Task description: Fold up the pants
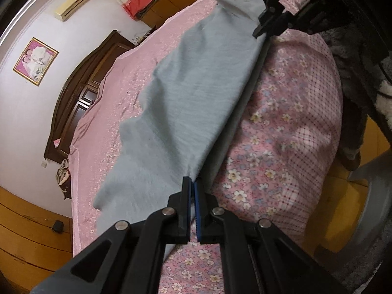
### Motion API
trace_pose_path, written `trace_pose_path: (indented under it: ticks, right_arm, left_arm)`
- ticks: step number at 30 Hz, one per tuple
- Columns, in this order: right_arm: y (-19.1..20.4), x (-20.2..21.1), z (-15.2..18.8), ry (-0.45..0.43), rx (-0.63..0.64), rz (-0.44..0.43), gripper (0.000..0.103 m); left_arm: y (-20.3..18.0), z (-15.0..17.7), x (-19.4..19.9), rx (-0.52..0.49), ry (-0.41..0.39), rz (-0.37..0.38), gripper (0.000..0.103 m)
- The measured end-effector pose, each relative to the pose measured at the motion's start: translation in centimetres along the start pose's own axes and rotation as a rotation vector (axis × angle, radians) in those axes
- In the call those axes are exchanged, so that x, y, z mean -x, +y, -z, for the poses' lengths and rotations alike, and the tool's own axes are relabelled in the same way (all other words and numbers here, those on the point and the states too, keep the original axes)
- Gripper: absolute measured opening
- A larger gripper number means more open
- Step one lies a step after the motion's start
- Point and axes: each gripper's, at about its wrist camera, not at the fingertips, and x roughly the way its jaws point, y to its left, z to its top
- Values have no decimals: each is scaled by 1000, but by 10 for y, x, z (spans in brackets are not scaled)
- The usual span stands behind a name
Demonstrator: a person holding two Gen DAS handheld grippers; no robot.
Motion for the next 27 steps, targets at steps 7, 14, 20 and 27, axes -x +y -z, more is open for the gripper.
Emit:
trace_pose_path:
  ticks: [7, 14, 20, 27]
  right_arm:
    - [2, -5, 8, -10, 29, -33, 4]
    - [17, -2, 8, -10, 24, -21, 4]
    - [30, -3, 6, -5, 51, -3, 4]
    - [40, 0, 7, -6, 64, 16, 5]
  left_arm:
    - [-4, 4, -8, -36, 31, 11, 2]
    - [-11, 5, -12, -54, 53, 22, 3]
    - [-16, 4, -14, -58, 62, 26, 3]
    - [-18, 7, -12, -39, 85, 46, 7]
